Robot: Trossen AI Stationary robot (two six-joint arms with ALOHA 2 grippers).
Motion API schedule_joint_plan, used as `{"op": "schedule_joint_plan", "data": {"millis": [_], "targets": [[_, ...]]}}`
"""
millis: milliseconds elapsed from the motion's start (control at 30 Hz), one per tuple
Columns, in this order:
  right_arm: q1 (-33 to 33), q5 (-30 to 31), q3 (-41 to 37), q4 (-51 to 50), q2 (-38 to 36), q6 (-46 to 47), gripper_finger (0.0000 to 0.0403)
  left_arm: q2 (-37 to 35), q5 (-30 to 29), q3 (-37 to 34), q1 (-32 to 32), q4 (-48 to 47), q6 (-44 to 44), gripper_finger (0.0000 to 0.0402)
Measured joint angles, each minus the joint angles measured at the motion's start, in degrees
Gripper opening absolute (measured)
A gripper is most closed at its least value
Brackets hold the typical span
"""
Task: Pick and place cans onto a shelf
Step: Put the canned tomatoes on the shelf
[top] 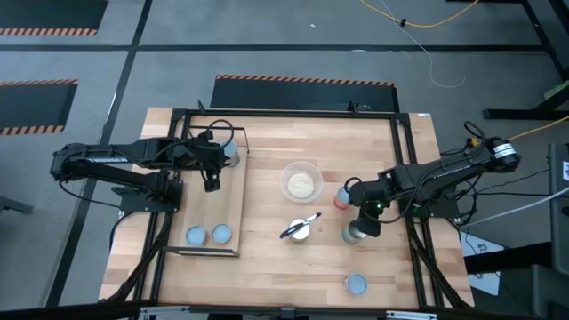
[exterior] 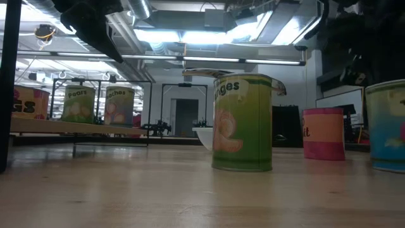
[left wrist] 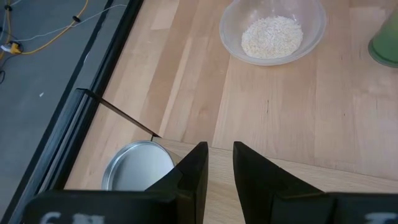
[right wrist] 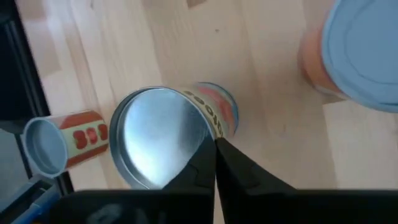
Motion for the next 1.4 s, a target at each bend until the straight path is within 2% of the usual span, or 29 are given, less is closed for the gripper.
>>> {"op": "schedule_joint_plan", "data": {"millis": [167, 367, 567, 667, 1000, 1233, 1400], "targets": [[0.0, 0.0, 5.7, -2.0, 0.1, 0.2, 0.0003, 0.0, 0.0, 0.0, 0.0, 0.0, 0.0, 0.0069], [0.0, 0.0, 17.6, -7.8, 0.0, 2.5, 0.0002, 0.0, 0.0, 0.0, 0.0, 0.0, 0.0, 0.0069], [-2.0, 6.2, 32.6, -10.9, 4.0, -0.1, 0.0001, 0.0, 0.0, 0.0, 0.0, 0.0, 0.1, 0.0069], [-5.2, 8.1, 39.7, -11.3, 8.8, -4.5, 0.0001, 0.0, 0.0, 0.0, 0.0, 0.0, 0.1, 0.0069], [-16.6, 8.3, 60.3, -10.9, 31.0, -24.2, 0.0003, 0.0, 0.0, 0.0, 0.0, 0.0, 0.1, 0.0069], [-21.5, 6.2, 69.1, -10.7, 43.8, -27.3, 0.0002, 0.0, 0.0, 0.0, 0.0, 0.0, 0.1, 0.0069], [-23.1, 3.8, 70.0, -10.3, 49.3, -27.1, 0.0004, 0.0, 0.0, 0.0, 0.0, 0.0, 0.1, 0.0069]]}}
